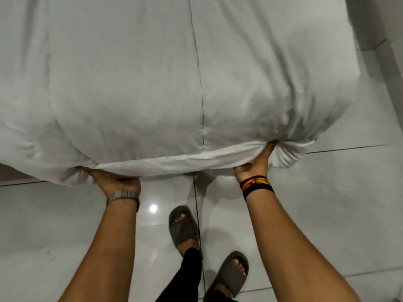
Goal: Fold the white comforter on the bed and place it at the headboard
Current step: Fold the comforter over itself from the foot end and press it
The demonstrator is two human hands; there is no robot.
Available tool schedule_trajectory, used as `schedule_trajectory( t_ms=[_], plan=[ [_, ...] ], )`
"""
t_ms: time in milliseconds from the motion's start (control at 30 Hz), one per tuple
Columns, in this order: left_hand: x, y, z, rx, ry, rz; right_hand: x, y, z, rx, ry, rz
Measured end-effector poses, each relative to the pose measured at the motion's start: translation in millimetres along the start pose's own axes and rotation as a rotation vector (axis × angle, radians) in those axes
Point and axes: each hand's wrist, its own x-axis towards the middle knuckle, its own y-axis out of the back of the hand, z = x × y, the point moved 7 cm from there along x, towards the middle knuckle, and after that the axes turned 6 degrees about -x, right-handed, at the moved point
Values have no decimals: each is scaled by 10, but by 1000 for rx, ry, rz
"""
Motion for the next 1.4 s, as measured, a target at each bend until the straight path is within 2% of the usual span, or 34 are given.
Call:
schedule_trajectory(
  t_ms=[100,233,300,367,467,567,633,700,767,833,900,933,1000,1100,1167,1300,1400],
  plan=[
    [-50,-23,127,-3,-59,122,-106,-149,-97,-4,87,25],
    [-190,-80,198,67,-65,195,-232,-109,-153,-27,136,223],
    [-210,-204,235,-4,-127,101,-219,-136,-167,-40,134,210],
    [-239,-279,245,30,-168,105,-158,-148,-180,-36,124,200],
    [-195,-323,291,39,-153,81,-57,-154,-253,-79,100,191],
    [-135,-316,322,21,-120,66,13,-280,-276,-98,87,81],
    [-145,-306,303,103,-147,95,25,-263,-260,-104,70,114],
    [-169,-297,254,144,-90,65,-60,-222,-272,-112,82,165],
    [-224,-234,304,146,-44,105,-266,-227,-328,-70,123,159],
    [-470,-30,447,148,-54,254,-573,-59,-393,-30,207,235],
    [-976,207,763,225,-175,466,-1151,262,-463,-73,280,405],
    [-1288,264,932,229,-285,509,-1493,423,-505,-104,292,495],
    [-1845,157,1319,292,-451,451,-2173,489,-659,-172,309,556],
    [-2341,-261,1899,449,-506,305,-3002,220,-1075,-307,293,517],
    [-2565,-625,2191,327,-483,289,-3349,-43,-1356,-404,272,529],
    [-2847,-1511,2640,353,-525,377,-3667,-937,-1850,-490,251,502],
    [-2611,-2273,2867,365,-527,265,-3443,-1924,-2278,-494,363,333]
  ],
)
